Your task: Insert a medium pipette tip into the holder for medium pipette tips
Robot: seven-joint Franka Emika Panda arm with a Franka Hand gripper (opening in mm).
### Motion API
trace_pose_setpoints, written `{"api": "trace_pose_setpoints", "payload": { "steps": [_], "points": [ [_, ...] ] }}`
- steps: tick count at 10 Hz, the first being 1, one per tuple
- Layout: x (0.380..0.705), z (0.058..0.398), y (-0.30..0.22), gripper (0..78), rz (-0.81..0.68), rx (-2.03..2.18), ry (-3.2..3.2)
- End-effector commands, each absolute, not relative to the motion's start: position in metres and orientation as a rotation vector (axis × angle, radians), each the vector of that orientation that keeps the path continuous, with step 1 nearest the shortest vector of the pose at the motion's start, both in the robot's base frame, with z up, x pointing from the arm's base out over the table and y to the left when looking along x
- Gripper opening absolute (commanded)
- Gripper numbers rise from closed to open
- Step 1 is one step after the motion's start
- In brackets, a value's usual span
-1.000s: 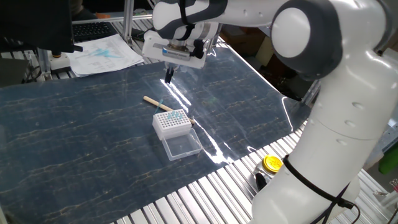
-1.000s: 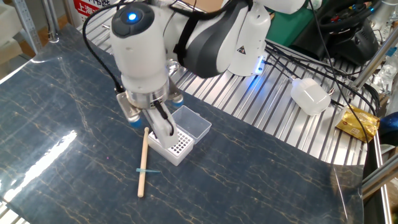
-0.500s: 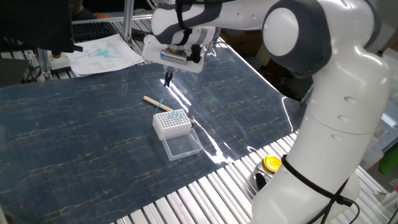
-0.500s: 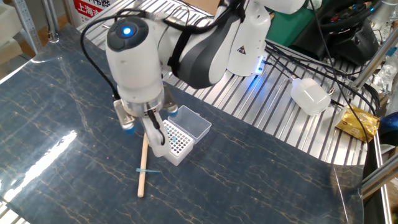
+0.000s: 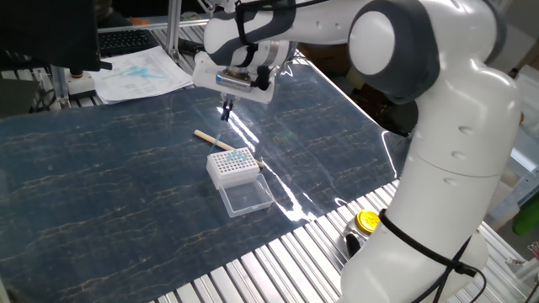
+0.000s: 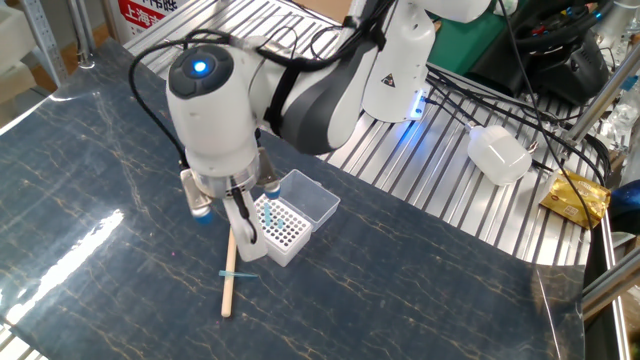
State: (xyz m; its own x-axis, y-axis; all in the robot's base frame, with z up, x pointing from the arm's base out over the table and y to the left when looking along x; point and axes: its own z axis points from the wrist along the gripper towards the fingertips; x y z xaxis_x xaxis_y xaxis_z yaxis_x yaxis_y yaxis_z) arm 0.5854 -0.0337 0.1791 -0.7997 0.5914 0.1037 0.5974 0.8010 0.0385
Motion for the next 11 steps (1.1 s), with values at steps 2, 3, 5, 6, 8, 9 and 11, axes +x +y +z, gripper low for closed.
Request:
{"api": "trace_pose_setpoints", "payload": {
  "steps": [2,3,5,6,8,9,11],
  "points": [
    [0.590,0.162,-0.044,0.0,-0.123,-0.990,-2.882],
    [0.591,0.158,-0.048,0.0,-0.130,-0.990,-2.879],
    [0.594,0.151,-0.053,0.0,-0.160,-1.006,-2.860],
    [0.595,0.148,-0.053,0.0,-0.162,-1.022,-2.851],
    [0.599,0.144,-0.055,0.0,-0.162,-1.048,-2.835],
    [0.600,0.143,-0.056,0.0,-0.164,-1.051,-2.832],
    [0.601,0.141,-0.058,0.0,-0.180,-1.066,-2.816]
  ]
}}
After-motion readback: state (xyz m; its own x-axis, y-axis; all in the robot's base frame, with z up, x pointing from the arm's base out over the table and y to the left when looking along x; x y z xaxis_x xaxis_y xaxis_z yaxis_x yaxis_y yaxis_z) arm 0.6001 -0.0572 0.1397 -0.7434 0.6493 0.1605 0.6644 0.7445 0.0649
